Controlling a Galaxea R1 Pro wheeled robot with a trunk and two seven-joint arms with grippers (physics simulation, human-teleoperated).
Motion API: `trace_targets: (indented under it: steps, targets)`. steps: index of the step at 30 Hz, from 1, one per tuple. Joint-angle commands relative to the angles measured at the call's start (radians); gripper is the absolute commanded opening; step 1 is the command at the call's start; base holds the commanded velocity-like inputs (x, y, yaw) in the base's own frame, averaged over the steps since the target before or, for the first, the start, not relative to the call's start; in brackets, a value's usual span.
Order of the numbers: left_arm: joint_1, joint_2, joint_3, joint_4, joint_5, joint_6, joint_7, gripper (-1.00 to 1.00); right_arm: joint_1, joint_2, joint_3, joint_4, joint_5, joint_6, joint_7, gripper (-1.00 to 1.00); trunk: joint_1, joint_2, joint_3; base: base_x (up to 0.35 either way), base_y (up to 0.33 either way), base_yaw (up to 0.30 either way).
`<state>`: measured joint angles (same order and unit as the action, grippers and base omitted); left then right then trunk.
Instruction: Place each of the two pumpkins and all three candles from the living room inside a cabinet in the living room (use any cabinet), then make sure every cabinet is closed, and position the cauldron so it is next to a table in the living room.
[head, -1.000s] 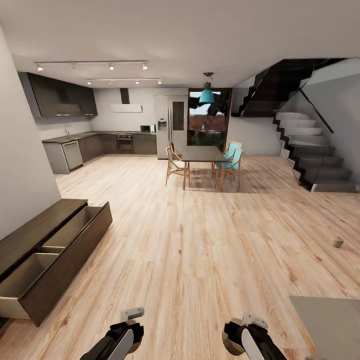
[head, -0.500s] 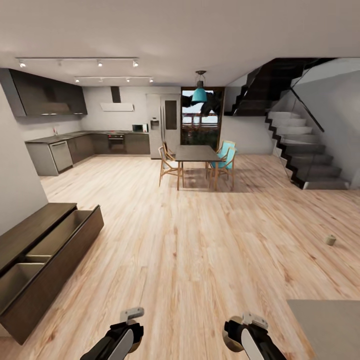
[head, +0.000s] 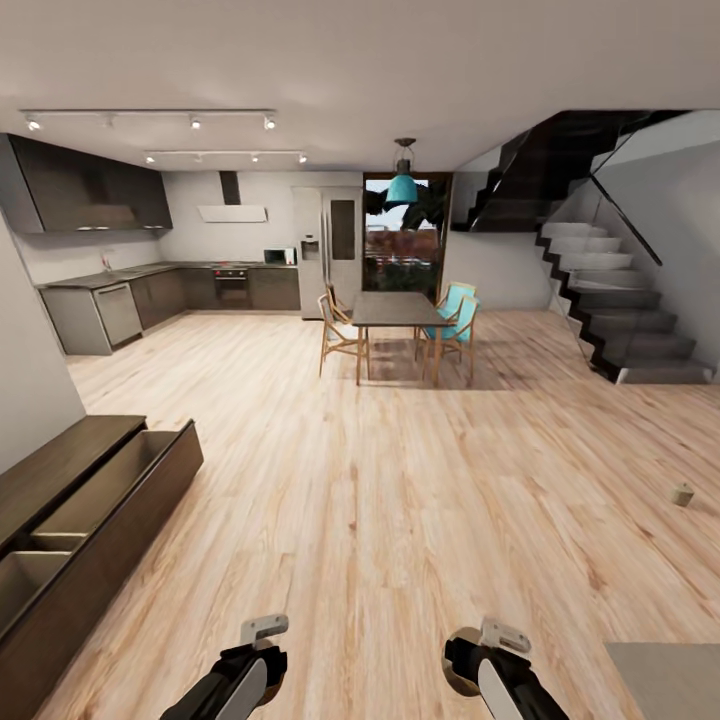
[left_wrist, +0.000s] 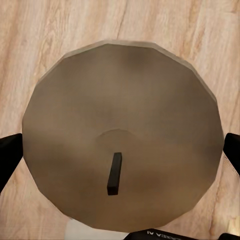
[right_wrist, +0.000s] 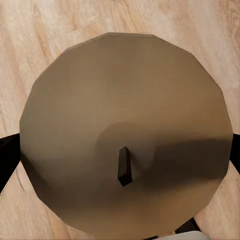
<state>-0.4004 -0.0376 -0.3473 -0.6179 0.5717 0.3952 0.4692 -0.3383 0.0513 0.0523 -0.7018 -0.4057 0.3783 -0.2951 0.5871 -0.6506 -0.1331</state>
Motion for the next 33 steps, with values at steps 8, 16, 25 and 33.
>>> trace_targets:
  steps: [8, 16, 25, 33]
  targets:
    - [-0.001, 0.001, -0.006, 0.0, 0.007, 0.002, 0.009, -1.0, -0.001, -0.004, 0.005, 0.03, -0.008, 0.0, -0.01, -1.0, 0.001, -0.001, -0.002, 0.347, 0.0, 0.0]
    - [-0.001, 0.0, -0.006, 0.0, 0.006, 0.001, 0.009, -1.0, -0.001, -0.002, 0.005, 0.075, -0.009, -0.067, -0.01, -1.0, 0.001, -0.001, -0.002, 0.347, 0.0, 0.0]
    - [0.0, 0.001, -0.006, 0.0, 0.005, 0.001, 0.009, -1.0, -0.001, 0.002, 0.004, 0.083, -0.012, -0.07, -0.01, -1.0, 0.001, -0.001, -0.002, 0.347, 0.0, 0.0]
    - [-0.001, -0.001, -0.006, 0.0, 0.007, 0.001, 0.009, -1.0, -0.002, 0.001, 0.003, 0.085, -0.013, -0.061, -0.009, -1.0, 0.001, -0.001, -0.011, 0.191, 0.0, 0.0]
